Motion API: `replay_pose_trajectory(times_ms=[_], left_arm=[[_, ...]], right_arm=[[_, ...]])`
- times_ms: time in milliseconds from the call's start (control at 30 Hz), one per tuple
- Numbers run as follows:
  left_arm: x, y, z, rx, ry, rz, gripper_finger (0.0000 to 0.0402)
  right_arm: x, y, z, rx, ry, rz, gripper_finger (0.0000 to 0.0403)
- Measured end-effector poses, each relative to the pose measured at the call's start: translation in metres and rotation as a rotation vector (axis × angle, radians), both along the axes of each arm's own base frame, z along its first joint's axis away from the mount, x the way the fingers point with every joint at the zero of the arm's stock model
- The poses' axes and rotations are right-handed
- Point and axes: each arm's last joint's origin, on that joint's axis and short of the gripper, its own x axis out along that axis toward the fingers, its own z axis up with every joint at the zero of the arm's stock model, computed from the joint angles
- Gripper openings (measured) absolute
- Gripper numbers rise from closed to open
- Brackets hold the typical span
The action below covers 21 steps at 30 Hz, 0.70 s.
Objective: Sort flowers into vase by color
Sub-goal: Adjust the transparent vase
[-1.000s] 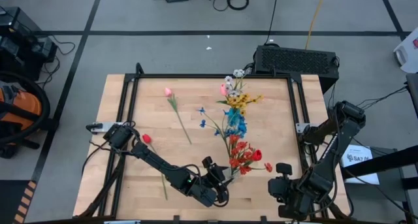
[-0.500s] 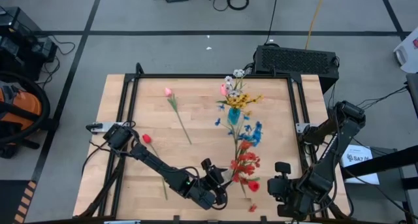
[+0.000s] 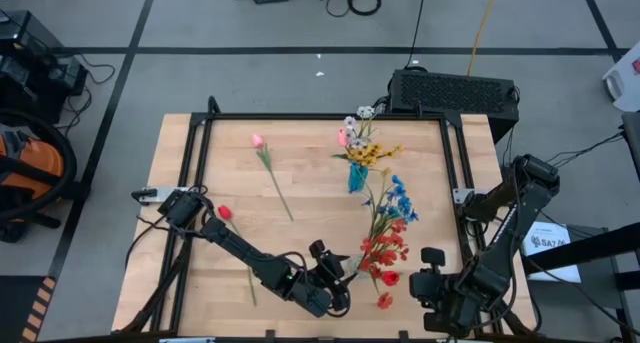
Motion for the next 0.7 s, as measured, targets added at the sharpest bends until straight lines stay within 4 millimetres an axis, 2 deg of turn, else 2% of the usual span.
replay_pose_trajectory(times_ms=[233,567,700], left_arm=[[0.000,-0.001,0.002,-0.020,0.009,-0.031,0.0240],[-0.008,0.004,0.019,-0.009,0.040,-0.041,0.0240],[-0.010,0.004,0.018,-0.001,0.076,-0.053,0.0240]], right_arm=[[0.001,0.000,0.000,-0.007,-0.021,-0.007,0.0093],[0.001,0.000,0.001,-0.015,-0.023,0.006,0.0093],[0.001,0.000,0.000,-0.016,-0.024,0.008,0.0093]])
